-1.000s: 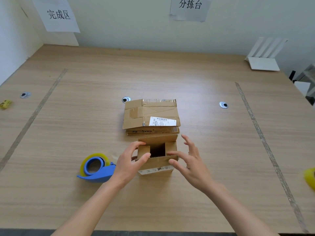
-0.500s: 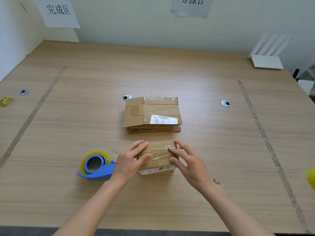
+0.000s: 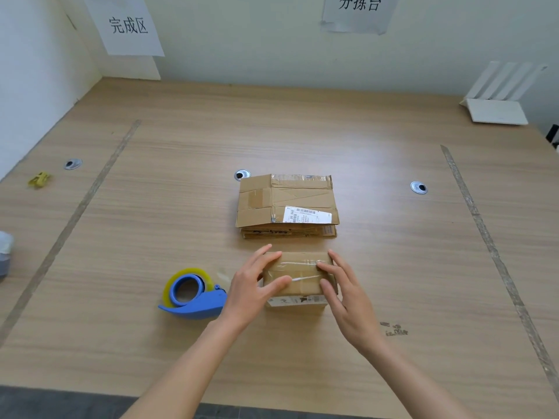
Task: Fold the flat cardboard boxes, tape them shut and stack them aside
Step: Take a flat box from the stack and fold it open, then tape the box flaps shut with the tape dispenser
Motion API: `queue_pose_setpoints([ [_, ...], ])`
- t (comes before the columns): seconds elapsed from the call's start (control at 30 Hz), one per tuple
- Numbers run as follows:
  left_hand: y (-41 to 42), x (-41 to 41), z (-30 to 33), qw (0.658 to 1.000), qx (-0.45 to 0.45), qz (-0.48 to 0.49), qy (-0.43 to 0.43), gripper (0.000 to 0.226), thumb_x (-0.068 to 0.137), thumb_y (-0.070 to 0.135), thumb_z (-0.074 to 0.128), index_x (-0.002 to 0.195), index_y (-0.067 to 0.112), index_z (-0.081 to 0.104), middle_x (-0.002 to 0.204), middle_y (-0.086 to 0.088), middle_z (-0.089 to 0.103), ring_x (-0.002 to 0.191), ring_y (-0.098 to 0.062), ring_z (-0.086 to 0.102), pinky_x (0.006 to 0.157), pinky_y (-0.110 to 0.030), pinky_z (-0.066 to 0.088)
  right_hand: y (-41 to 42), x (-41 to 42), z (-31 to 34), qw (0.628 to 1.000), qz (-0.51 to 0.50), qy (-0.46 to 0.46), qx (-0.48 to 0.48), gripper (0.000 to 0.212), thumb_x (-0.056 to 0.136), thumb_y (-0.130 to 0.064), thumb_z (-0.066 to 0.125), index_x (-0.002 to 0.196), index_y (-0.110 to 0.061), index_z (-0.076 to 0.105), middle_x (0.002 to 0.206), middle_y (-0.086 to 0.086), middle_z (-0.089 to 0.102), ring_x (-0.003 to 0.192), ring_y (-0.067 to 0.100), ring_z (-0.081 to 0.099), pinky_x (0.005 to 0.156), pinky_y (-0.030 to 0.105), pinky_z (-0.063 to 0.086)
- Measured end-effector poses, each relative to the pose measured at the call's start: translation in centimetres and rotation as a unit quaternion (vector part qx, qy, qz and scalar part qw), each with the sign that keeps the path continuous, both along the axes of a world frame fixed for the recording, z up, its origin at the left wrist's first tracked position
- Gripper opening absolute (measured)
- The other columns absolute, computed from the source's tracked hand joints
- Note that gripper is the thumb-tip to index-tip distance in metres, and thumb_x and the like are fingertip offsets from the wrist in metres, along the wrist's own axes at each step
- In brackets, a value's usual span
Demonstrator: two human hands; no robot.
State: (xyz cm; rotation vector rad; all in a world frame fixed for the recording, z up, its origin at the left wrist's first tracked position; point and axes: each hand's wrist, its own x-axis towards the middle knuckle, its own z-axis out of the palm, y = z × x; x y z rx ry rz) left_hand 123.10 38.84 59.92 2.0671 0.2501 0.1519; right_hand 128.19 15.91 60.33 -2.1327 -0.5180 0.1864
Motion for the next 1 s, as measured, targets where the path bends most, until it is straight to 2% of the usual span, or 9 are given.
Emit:
queue_pose_setpoints([
  [0.2, 1.7, -1.2, 0.1, 0.999, 0.027, -0.011, 0.022, 0.072, 0.079, 0.079, 0.059, 0.143, 0.049, 0.043, 0.157, 0.028, 0.029, 0.142, 0.002, 0.032, 0.112, -0.036, 0.041, 0.3, 0.1, 0.6, 1.000, 0.002, -0.002, -0.013, 0.038, 0.097, -0.054, 0.047, 0.131, -0.043, 0.059, 0.157, -0.033, 0.031, 0.141, -0.010, 0.036, 0.096, 0.022, 0.041],
  [0.3, 4.1, -3.2, -0.6, 0.994, 0.101, 0.040, 0.025, 0.071, 0.082, 0.076, 0.057, 0.145, 0.046, 0.042, 0.152, 0.027, 0.035, 0.138, 0.003, 0.035, 0.103, -0.030, 0.041, 0.3, 0.0, 0.6, 1.000, 0.000, 0.000, -0.026, 0.034, 0.100, -0.049, 0.049, 0.132, -0.042, 0.059, 0.157, -0.034, 0.029, 0.140, -0.012, 0.035, 0.093, 0.024, 0.043],
  [0.4, 7.3, -6.3, -1.8, 0.969, 0.226, 0.104, 0.005, 0.066, 0.081, 0.056, 0.075, 0.138, 0.031, 0.055, 0.131, 0.012, 0.054, 0.116, -0.014, 0.056, 0.089, -0.034, 0.050, 0.4, 0.0, 0.4, 1.000, 0.000, 0.001, -0.026, 0.032, 0.102, -0.045, 0.050, 0.133, -0.043, 0.057, 0.157, -0.035, 0.027, 0.139, -0.017, 0.031, 0.093, 0.024, 0.043],
  [0.5, 9.5, -8.8, -2.7, 0.938, 0.316, 0.100, 0.101, 0.080, 0.074, 0.061, 0.079, 0.142, 0.031, 0.053, 0.117, 0.005, 0.056, 0.094, -0.021, 0.059, 0.074, -0.031, 0.045, 0.4, -0.1, 0.3, 1.000, 0.000, 0.002, -0.023, 0.033, 0.101, -0.047, 0.048, 0.133, -0.044, 0.057, 0.158, -0.035, 0.026, 0.137, -0.016, 0.034, 0.094, 0.028, 0.048],
  [0.63, 10.0, -9.8, -3.8, 0.898, 0.423, 0.029, 0.120, 0.093, 0.065, 0.075, 0.076, 0.144, 0.031, 0.053, 0.092, 0.005, 0.063, 0.082, -0.018, 0.061, 0.088, -0.035, 0.048, 0.4, 0.0, 0.2, 1.000, -0.001, -0.003, -0.016, 0.036, 0.100, -0.050, 0.046, 0.133, -0.044, 0.057, 0.158, -0.034, 0.027, 0.140, -0.005, 0.041, 0.098, 0.033, 0.052],
  [0.73, 10.1, -9.3, -3.9, 0.891, 0.443, 0.009, 0.103, 0.091, 0.066, 0.054, 0.089, 0.145, 0.027, 0.053, 0.082, 0.006, 0.065, 0.074, -0.019, 0.063, 0.080, -0.032, 0.050, 0.4, 0.1, 0.2, 1.000, 0.002, -0.007, -0.017, 0.036, 0.099, -0.051, 0.047, 0.133, -0.044, 0.057, 0.158, -0.034, 0.028, 0.141, -0.005, 0.040, 0.098, 0.033, 0.051],
  [0.8, 10.5, -8.8, -3.6, 0.888, 0.442, -0.009, 0.129, 0.085, 0.079, 0.045, 0.080, 0.152, 0.030, 0.040, 0.089, 0.006, 0.065, 0.081, -0.019, 0.063, 0.085, -0.030, 0.047, 0.3, 0.2, 0.2, 1.000, 0.004, -0.010, -0.022, 0.035, 0.100, -0.050, 0.048, 0.133, -0.044, 0.057, 0.158, -0.034, 0.028, 0.142, -0.006, 0.038, 0.097, 0.032, 0.051],
  [0.9, 11.1, -8.2, -3.3, 0.891, 0.422, -0.029, 0.163, 0.079, 0.091, 0.049, 0.066, 0.157, 0.036, 0.025, 0.100, 0.009, 0.062, 0.093, -0.018, 0.060, 0.083, -0.026, 0.038, 0.3, 0.3, 0.3, 0.999, 0.006, -0.013, -0.037, 0.033, 0.101, -0.046, 0.050, 0.133, -0.044, 0.057, 0.158, -0.035, 0.027, 0.141, -0.010, 0.035, 0.093, 0.028, 0.049],
  [1.0, 11.2, -8.0, -2.6, 0.901, 0.402, -0.039, 0.160, 0.080, 0.090, 0.050, 0.067, 0.157, 0.039, 0.025, 0.103, 0.010, 0.062, 0.095, -0.019, 0.059, 0.072, -0.025, 0.033, 0.2, 0.5, 0.4, 0.998, 0.011, -0.025, -0.057, 0.032, 0.102, -0.045, 0.051, 0.133, -0.044, 0.056, 0.156, -0.036, 0.026, 0.138, -0.018, 0.031, 0.089, 0.025, 0.049],
])
